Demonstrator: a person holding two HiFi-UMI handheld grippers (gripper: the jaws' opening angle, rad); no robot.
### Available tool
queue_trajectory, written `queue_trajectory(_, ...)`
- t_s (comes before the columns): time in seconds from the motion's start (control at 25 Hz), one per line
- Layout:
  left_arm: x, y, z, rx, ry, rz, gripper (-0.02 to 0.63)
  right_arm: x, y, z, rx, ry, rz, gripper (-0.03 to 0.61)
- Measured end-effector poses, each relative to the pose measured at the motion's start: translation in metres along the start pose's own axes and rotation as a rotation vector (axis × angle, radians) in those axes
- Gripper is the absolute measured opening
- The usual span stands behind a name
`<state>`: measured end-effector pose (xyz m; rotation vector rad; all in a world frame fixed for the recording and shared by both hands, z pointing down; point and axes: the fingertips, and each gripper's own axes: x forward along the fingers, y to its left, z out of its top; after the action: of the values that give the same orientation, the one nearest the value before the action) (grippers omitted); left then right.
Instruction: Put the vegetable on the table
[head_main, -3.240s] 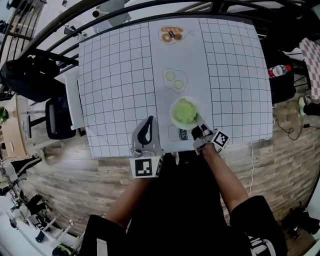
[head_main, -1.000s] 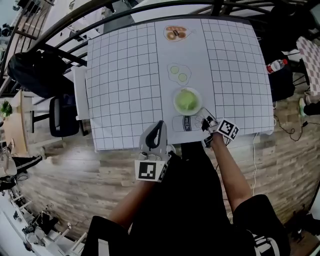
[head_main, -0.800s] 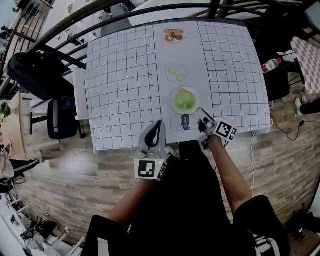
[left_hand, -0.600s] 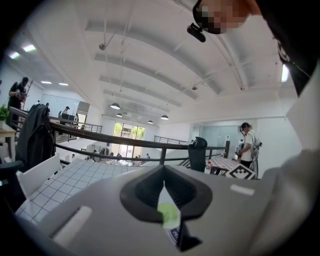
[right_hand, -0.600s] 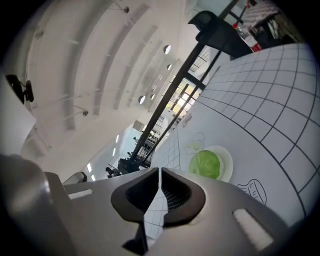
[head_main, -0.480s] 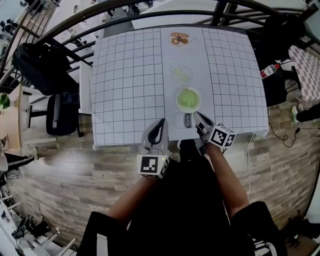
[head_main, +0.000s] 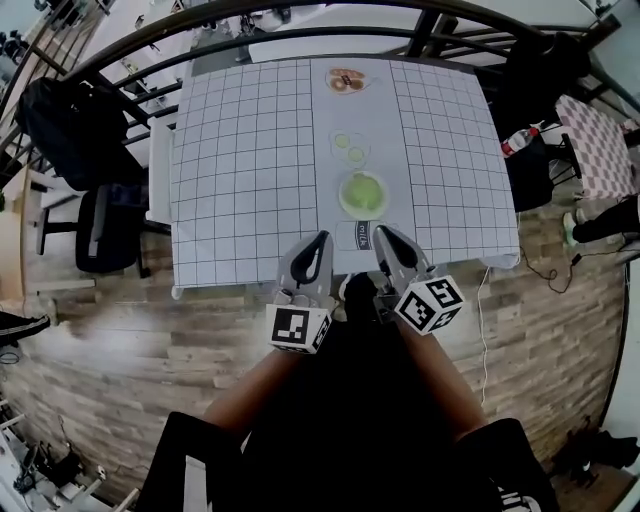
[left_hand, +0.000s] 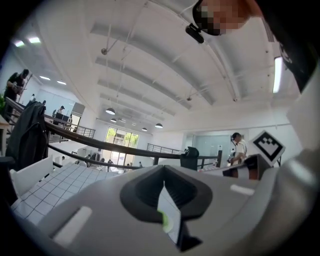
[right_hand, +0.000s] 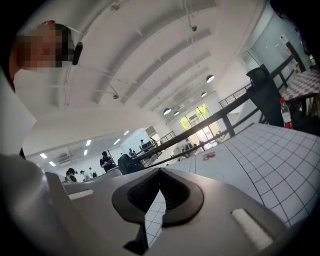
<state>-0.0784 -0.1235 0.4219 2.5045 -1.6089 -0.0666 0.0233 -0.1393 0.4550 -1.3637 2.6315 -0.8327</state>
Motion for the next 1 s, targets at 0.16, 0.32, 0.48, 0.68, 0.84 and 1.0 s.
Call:
queue_trajectory(0.16,0.001,-0.007,0.023,0.017,-0.036,-0.019,0.008,-0.009,0.027,0.021,-0.111,-0.055,-0.018,-0.003)
queue_trajectory(0.32,-0.002,-0.009,0.039,0.011,-0.057,-0.005,0.008,-0.011,0.046,0.029,-0.159,-0.062,-0.033,-0.003)
queue_trajectory(0.48,-0.006,-0.012,0.041,-0.017,-0.059,0.017,0.008,-0.015,0.054,0.025,-0.172,-0.062,-0.051,-0.003)
queue_trajectory(0.68,-0.016,-0.025,0.039,0.035,-0.051,0.026,0.008,-0.025,0.054,0.018,-0.224,-0.064,-0.118,-0.003)
queue_trajectory(0.84,-0.021,-0.033,0.035,0.074,-0.037,0.010,0.008,-0.033,0.054,0.018,-0.281,-0.078,-0.155,-0.003)
queue_trajectory(1.0,-0.025,-0.035,0.032,0.088,-0.031,0.009,0.008,-0.040,0.057,0.019,-0.304,-0.099,-0.164,-0.003)
